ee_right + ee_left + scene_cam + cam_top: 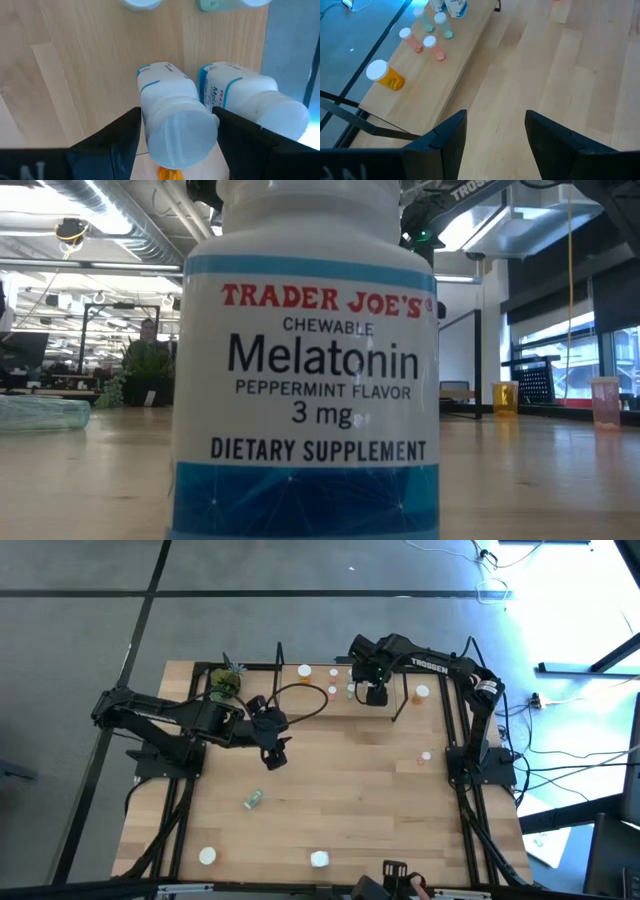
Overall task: Pick and place medicine bottles onto shelf by color
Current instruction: Put the right white pill bottle on the shelf aligned with the white bottle
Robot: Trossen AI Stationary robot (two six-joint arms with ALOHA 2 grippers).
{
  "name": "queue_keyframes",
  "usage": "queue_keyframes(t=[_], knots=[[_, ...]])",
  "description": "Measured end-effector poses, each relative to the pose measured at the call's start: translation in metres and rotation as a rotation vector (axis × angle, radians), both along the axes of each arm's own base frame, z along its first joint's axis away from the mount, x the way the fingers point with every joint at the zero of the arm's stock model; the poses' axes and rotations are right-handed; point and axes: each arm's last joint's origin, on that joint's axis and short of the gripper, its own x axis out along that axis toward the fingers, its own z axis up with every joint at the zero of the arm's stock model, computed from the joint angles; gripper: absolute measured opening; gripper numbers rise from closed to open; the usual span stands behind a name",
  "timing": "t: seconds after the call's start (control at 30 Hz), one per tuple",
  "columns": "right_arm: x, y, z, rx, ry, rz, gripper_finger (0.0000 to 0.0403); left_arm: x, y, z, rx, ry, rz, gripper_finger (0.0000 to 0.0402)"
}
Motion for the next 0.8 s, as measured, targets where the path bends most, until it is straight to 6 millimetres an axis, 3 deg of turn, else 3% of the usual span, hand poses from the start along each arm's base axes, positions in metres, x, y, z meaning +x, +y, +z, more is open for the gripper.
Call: queue_keyframes(t=[0.27, 0.5, 0.8], knots=[[0.000, -0.001, 0.006, -0.012, -0.003, -0.003, 0.0245, 0.000, 0.000, 0.000, -0.001, 0.000, 0.001, 0.0195], [0.005, -0.003, 0.029, -0.041, -0.056, -0.018, 0.0245, 0.000, 0.000, 0.000, -0.015, -0.008, 0.017, 0.0195], [0.005, 0.002, 0.053, 0.052, -0.109, -0.032, 0.0246, 0.000, 0.000, 0.000, -0.014, -0.006, 0.017, 0.0195]])
